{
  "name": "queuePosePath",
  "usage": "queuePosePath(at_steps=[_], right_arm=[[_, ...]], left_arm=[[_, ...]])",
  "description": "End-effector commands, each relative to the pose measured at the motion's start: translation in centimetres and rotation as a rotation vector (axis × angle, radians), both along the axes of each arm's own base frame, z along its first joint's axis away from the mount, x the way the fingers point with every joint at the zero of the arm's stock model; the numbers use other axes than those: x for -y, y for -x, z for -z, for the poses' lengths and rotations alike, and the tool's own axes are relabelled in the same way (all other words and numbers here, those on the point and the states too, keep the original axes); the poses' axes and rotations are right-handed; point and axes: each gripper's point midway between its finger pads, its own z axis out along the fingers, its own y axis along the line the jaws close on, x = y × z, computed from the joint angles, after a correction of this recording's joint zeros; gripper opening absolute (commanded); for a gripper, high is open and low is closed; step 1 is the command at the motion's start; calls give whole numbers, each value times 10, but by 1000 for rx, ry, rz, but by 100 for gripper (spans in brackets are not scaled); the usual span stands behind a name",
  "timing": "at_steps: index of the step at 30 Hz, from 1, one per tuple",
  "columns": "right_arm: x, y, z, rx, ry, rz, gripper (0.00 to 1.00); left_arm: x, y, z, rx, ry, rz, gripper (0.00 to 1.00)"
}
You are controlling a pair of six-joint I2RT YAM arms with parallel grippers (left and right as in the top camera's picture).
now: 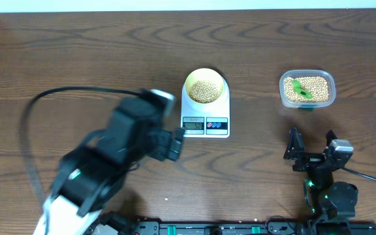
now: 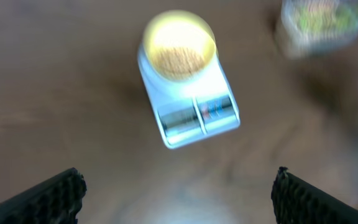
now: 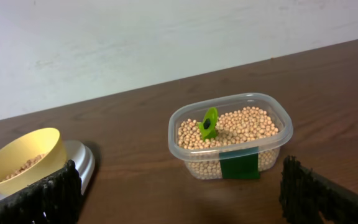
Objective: Scoop item into bowl and weigh 50g on scale
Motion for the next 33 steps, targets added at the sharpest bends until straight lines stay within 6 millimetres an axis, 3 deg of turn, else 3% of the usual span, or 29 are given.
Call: queuePosePath(at_steps=[1,6,10,15,23,33], right_arm=[[-1,0,-1,4,-12,-1,99],[-1,0,0,4,-12,-1,99],[-1,0,0,4,-12,-1,99],[-1,0,0,4,-12,-1,99],[-1,0,0,4,-12,-1,99],[-1,0,0,4,-12,-1,99]], left_arm=[[-55,-2,-67,263,115,-185,98],[-105,29,-103,477,185,-353,98],[-130,48,-101,597,181,-465,98],[-140,48,-79,742,197,-502,98],[-147,21,-13,886,211,-499,98],[-141,3,26,901,244,-490,98]])
